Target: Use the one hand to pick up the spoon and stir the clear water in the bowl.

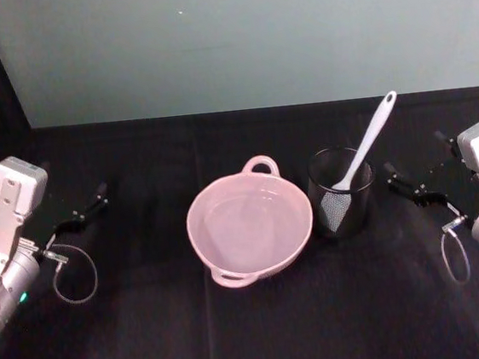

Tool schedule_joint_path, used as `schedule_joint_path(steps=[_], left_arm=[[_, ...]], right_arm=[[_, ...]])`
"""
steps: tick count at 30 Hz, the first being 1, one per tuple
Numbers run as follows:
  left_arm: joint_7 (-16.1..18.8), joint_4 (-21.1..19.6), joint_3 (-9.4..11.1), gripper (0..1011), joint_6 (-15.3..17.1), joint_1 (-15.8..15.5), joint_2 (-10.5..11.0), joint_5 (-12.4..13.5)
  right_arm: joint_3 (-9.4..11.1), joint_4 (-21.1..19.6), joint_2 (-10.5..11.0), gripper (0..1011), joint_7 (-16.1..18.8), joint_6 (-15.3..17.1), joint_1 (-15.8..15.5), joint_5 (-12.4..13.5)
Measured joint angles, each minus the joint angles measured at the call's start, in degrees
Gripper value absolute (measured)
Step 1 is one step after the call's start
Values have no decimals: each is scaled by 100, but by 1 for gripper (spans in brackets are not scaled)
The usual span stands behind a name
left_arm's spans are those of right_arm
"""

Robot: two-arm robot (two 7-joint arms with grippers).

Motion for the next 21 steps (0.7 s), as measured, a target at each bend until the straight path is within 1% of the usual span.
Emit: schedule_joint_path(steps=[21], left_arm=[[0,0,0,1011,0,0,0,0]], right_arm=[[0,0,0,1003,0,0,0,0]])
